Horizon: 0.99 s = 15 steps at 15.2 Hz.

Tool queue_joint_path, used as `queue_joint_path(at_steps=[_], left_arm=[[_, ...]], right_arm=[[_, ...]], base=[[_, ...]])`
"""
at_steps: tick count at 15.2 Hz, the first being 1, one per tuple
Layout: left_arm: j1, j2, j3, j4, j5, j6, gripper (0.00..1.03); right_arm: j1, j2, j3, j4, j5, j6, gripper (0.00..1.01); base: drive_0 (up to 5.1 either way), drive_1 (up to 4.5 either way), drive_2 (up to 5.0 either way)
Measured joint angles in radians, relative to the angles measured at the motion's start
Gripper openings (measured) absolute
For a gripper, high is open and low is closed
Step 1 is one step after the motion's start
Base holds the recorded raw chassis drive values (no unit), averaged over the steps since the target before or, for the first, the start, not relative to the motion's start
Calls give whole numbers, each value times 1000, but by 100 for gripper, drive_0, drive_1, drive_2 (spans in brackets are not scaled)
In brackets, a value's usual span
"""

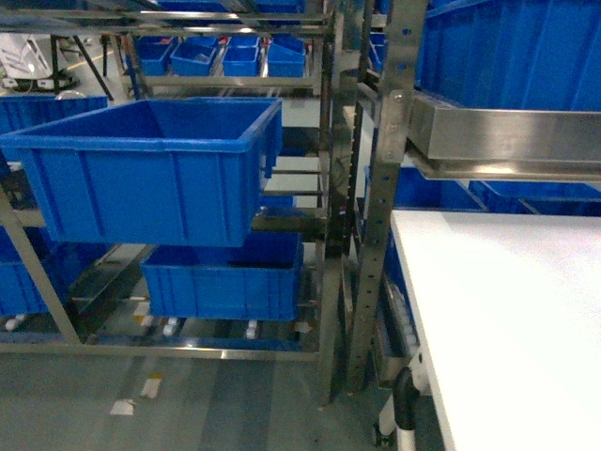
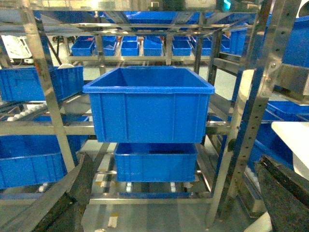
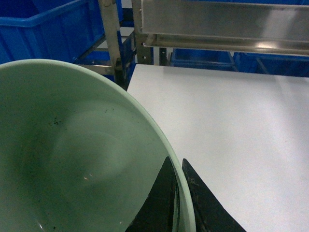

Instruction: Place green bowl on second shelf with right arm

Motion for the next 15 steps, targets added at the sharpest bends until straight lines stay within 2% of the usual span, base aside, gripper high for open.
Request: queue_joint_path(at_steps=[6,15], left_arm=[[0,0,0,0,0,0,98],[0,0,0,2,0,0,98]], right_arm=[[0,-2,0,-2,0,0,2],[0,0,0,1,-1,0,2]], base=[[-475,112,366],[-303,505,-165]])
